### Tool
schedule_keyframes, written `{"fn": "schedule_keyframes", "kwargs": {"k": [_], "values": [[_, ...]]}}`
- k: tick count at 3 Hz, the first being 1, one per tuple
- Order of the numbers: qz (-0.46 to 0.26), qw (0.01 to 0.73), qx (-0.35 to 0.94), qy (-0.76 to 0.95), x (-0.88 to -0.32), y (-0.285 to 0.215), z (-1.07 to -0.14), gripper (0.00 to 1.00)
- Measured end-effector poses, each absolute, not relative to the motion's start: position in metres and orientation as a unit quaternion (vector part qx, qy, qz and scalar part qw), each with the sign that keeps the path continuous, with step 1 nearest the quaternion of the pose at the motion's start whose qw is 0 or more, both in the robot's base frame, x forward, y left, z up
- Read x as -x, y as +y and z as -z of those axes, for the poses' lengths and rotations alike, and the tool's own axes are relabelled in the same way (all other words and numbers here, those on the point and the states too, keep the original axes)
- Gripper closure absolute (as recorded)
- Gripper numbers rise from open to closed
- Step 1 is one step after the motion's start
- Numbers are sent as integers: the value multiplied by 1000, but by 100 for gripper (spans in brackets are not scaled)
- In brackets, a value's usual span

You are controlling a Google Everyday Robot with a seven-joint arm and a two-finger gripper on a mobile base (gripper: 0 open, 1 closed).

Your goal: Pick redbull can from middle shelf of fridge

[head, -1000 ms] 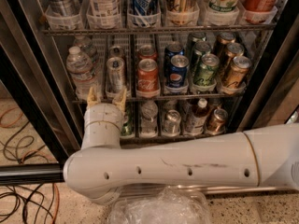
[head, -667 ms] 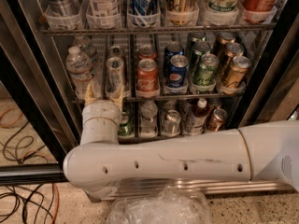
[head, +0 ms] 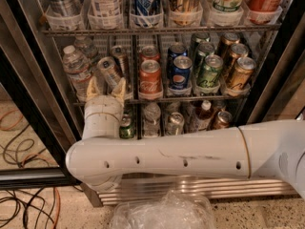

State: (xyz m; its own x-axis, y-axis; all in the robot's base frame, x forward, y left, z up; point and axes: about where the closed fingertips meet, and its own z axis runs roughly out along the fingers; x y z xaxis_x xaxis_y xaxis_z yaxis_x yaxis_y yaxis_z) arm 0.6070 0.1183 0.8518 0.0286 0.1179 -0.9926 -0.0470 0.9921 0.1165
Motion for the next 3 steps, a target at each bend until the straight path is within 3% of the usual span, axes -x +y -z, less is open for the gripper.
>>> {"fn": "schedule_keyframes", "kwargs": {"k": [3], "values": [[-14, 714, -40, 699, -609, 90, -843, 38]]}}
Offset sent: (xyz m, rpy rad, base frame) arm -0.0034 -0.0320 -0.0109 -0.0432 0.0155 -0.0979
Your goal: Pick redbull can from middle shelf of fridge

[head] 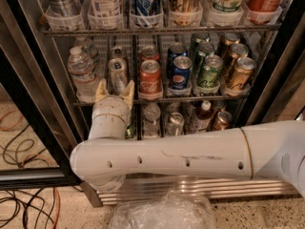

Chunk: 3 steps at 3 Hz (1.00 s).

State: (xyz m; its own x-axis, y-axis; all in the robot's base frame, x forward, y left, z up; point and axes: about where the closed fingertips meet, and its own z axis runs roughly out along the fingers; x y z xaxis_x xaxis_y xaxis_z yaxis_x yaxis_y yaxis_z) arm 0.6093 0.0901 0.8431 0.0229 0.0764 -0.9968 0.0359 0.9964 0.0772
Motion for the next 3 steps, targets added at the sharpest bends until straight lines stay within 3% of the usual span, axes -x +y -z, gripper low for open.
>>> {"fn": "schedule_keyframes", "kwargs": {"k": [3], "values": [[3, 704, -50, 708, -651, 80, -838, 37]]}}
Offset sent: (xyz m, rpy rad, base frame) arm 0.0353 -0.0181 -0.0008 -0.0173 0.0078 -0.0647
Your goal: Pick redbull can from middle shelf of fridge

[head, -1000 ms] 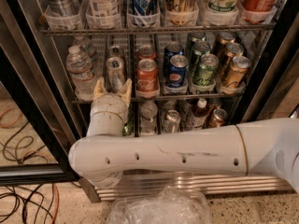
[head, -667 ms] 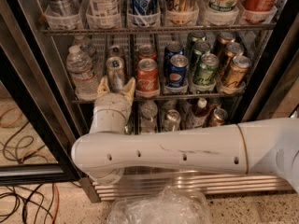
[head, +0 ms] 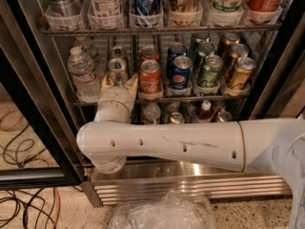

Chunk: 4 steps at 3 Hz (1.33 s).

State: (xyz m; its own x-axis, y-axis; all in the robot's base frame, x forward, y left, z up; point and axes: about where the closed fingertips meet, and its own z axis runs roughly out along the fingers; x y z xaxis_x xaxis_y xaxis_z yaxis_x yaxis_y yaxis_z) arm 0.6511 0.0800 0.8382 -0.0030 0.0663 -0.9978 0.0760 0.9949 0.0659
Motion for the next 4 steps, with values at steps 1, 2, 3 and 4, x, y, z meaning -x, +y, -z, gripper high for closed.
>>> {"fn": "schedule_keyframes", "kwargs": {"k": [1, 2, 3, 4], "values": [[3, 704, -52, 708, -652, 80, -839, 56], [3, 704, -52, 708, -652, 80, -839, 79], [3, 704, -52, 708, -652, 80, -840, 99], [-10, 724, -44, 688, -642, 78, -866, 100]]}}
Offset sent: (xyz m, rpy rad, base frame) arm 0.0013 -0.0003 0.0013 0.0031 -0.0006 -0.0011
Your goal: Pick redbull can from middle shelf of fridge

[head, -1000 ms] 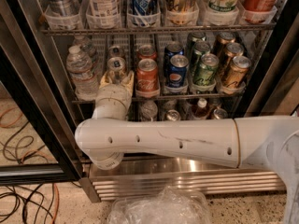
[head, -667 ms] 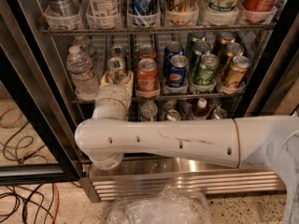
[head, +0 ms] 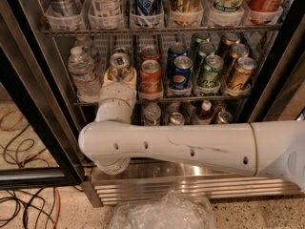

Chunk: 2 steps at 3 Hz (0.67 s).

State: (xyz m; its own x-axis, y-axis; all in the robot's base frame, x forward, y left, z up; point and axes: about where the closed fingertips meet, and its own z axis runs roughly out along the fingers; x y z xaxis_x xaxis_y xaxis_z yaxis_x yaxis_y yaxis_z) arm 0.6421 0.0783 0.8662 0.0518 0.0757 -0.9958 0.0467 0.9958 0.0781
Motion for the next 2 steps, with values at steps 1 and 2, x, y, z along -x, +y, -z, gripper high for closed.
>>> {"fn": "schedule_keyframes", "kwargs": {"k": [1, 2], "values": [[-30, 741, -29, 670, -618, 75, -899, 100], [-56, 740, -10, 671, -588, 62, -923, 100]]}}
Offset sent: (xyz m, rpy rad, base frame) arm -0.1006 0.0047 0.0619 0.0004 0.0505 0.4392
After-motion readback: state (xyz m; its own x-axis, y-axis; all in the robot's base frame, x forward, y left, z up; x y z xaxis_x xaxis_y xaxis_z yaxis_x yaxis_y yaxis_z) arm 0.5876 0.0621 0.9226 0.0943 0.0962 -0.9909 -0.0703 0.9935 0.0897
